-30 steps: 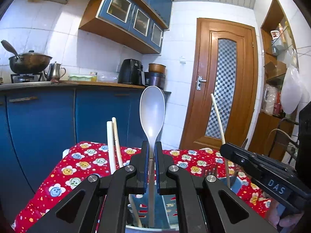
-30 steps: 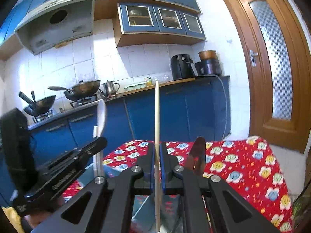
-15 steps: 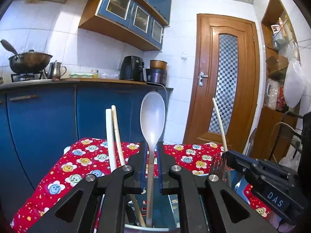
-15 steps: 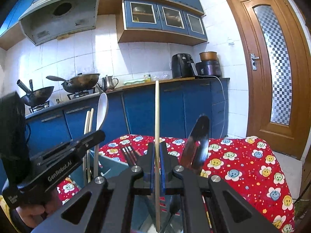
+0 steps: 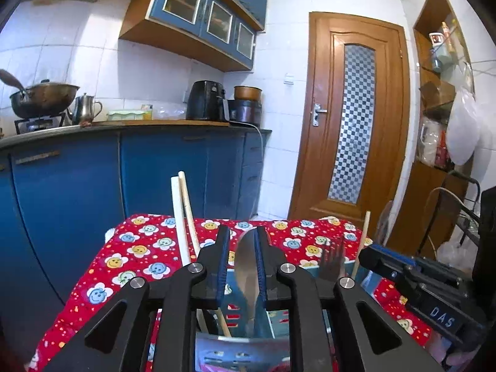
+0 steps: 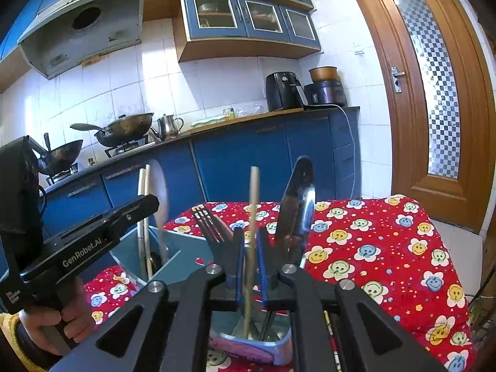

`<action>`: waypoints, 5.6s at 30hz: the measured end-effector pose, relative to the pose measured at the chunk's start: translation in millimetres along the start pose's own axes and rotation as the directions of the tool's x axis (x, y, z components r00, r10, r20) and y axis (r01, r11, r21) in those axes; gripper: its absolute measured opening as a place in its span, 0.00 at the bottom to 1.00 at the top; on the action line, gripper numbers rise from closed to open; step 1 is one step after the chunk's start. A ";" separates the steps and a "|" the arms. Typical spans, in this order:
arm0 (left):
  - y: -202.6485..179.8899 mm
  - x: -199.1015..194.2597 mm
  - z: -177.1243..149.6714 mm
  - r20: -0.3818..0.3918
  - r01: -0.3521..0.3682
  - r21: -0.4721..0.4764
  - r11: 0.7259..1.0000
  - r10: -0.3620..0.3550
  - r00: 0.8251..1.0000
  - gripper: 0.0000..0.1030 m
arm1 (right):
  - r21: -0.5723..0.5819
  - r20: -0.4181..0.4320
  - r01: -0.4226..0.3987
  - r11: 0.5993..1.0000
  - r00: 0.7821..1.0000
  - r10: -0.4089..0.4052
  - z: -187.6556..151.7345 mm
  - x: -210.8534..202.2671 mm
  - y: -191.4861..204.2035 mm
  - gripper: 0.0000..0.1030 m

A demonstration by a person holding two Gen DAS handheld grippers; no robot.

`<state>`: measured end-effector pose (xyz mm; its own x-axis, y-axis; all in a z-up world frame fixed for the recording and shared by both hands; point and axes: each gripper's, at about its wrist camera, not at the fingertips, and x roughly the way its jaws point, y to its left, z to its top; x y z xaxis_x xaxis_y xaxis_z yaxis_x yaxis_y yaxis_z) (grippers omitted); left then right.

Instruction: Organize utensils

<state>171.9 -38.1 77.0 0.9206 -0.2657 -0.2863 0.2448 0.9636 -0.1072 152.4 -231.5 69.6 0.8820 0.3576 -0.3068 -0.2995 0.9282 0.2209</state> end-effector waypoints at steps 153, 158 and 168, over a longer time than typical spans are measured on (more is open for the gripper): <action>18.0 -67.2 28.7 -0.208 0.161 -0.246 0.956 -0.214 0.954 0.04 | 0.206 -0.005 -0.021 0.978 1.000 0.023 -24.1 -155.2 25.4 0.04; 18.6 -50.4 49.5 -0.122 0.114 -0.208 0.971 -0.141 0.982 0.04 | 0.203 -0.011 -0.009 0.979 1.000 0.012 -18.4 -147.6 22.2 0.04; 21.1 -26.7 79.1 0.104 0.005 -0.139 0.990 0.010 0.995 0.04 | 0.115 0.017 0.040 0.993 0.999 -0.042 13.5 -127.3 20.0 0.03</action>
<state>176.6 -8.3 157.7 0.9495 -0.2518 -0.1871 0.2043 0.9490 -0.2403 39.1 -259.9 125.6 0.9000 0.3162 -0.3001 -0.2201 0.9238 0.3134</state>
